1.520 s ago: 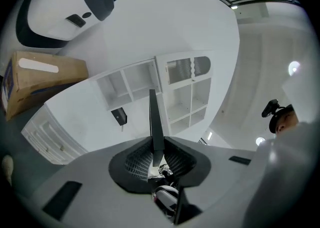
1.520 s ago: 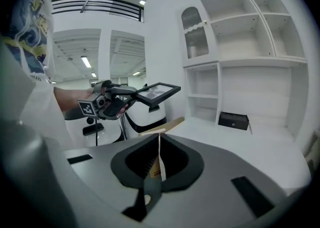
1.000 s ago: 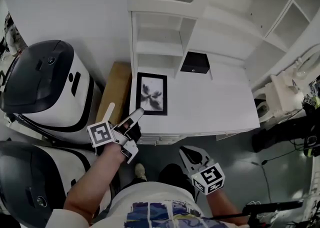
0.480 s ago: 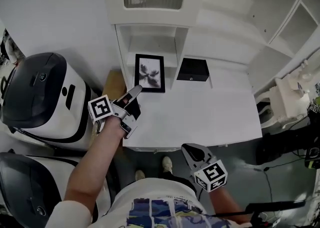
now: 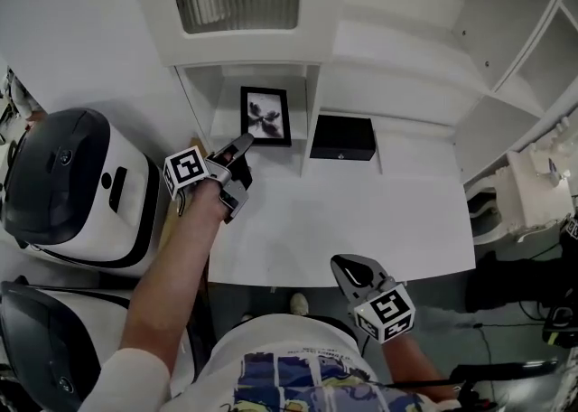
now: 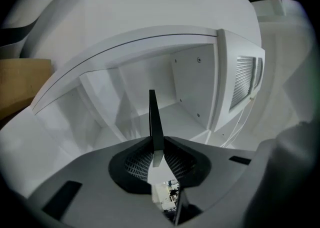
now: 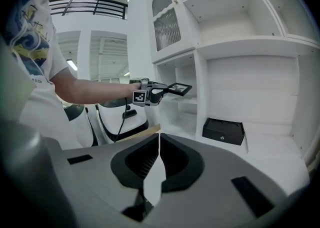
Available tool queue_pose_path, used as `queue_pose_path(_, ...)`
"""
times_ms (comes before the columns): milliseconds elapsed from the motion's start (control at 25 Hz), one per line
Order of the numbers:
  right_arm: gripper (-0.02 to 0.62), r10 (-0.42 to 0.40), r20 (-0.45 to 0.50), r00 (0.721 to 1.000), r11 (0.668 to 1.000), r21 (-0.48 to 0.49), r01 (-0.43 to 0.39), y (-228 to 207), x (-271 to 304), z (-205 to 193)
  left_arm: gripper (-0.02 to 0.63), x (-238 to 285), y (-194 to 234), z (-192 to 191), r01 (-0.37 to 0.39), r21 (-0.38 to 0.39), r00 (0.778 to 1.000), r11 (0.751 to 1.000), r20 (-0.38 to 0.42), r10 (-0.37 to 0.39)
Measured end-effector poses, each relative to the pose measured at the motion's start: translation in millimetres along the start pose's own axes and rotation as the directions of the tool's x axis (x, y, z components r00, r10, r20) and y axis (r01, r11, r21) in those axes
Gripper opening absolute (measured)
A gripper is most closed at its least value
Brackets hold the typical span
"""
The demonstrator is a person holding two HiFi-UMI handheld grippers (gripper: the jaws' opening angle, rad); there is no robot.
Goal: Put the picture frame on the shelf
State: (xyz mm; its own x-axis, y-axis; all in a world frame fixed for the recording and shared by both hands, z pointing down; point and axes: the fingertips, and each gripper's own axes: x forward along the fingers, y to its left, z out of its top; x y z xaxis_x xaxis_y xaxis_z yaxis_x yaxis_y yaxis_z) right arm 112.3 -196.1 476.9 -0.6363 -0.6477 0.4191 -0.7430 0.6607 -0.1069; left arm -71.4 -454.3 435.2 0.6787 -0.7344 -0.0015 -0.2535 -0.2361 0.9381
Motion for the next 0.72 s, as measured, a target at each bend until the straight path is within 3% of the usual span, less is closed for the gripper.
queue_pose_path(480, 0.031, 0.054, -0.032, 0.998, 0.998, -0.009, -0.054, -49.2, 12.4, 4.4, 0.075, 61.5, 24.1, 20.0, -0.104, 0.070, 0.994, 0.992, -0.035, 0.107)
queue_pose_path(720, 0.031, 0.056, -0.031, 0.998, 0.998, -0.006, -0.057, -61.7, 15.7, 3.6, 0.077, 73.3, 27.5, 21.3, -0.119, 0.091, 0.990, 0.989, -0.058, 0.125)
